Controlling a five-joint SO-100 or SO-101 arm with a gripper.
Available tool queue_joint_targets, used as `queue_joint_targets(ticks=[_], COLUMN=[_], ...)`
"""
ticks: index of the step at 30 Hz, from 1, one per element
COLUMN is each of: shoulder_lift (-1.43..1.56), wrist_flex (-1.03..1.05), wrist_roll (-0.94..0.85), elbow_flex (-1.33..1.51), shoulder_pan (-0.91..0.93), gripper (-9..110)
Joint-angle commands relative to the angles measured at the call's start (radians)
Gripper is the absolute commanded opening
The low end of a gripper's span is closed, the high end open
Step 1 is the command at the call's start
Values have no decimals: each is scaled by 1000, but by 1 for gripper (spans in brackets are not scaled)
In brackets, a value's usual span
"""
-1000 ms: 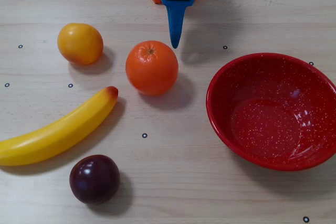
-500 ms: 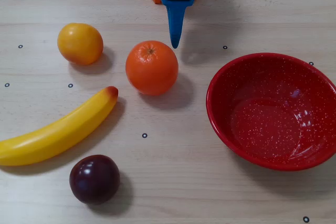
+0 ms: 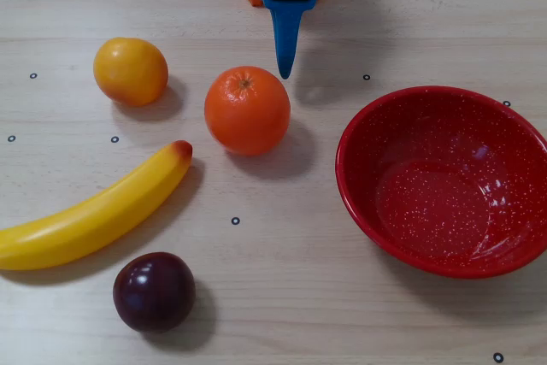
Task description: Put banana in the red bowl.
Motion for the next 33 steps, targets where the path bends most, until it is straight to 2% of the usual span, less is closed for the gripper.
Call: queue_joint_targets(ticks=[1, 6, 8, 11, 33], shoulder_lift=[17, 17, 17, 17, 2], wrist_flex=[11, 11, 11, 11, 64], wrist_roll=[-5, -8, -8, -11, -69], elbow_flex=[17, 17, 17, 17, -9], shoulder_pan=[9, 8, 12, 12, -9], gripper=[0, 0, 6, 0, 0])
